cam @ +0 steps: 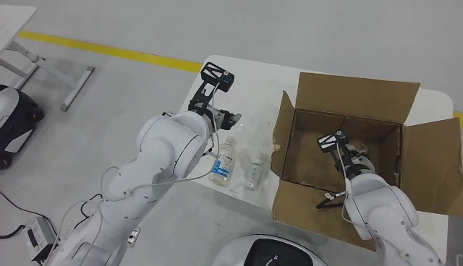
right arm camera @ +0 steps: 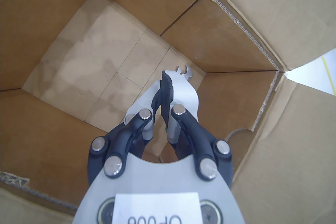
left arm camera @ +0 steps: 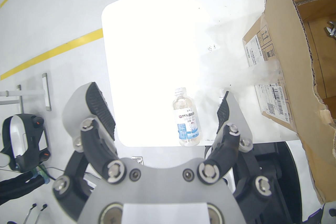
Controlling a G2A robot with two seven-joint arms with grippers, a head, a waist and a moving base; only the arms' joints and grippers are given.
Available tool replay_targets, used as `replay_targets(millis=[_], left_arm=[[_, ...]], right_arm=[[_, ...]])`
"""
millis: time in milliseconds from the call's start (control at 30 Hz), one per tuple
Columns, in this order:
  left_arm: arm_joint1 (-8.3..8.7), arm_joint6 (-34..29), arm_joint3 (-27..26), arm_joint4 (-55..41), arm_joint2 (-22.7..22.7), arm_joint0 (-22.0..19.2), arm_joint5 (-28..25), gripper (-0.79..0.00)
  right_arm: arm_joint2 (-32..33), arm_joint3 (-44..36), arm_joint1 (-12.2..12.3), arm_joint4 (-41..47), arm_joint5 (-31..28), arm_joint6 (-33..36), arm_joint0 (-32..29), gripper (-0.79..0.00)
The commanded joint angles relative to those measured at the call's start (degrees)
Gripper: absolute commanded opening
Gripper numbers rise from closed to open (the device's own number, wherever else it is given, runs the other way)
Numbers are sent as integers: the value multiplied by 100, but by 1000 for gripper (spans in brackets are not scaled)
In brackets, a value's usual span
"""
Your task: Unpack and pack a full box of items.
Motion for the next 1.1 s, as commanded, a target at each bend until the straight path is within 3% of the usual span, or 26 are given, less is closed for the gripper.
replay_targets(millis=[0,667,1067], left_arm=[[0,0,0,0,0,0,0,0],[0,0,0,0,0,0,0,0],[0,0,0,0,0,0,0,0]], right_arm=[[0,0,0,0,0,0,0,-785],[56,105,3,-86,-123,-120,-36,-785],[-94,1208,-250,-327,11,1233,753,-785]])
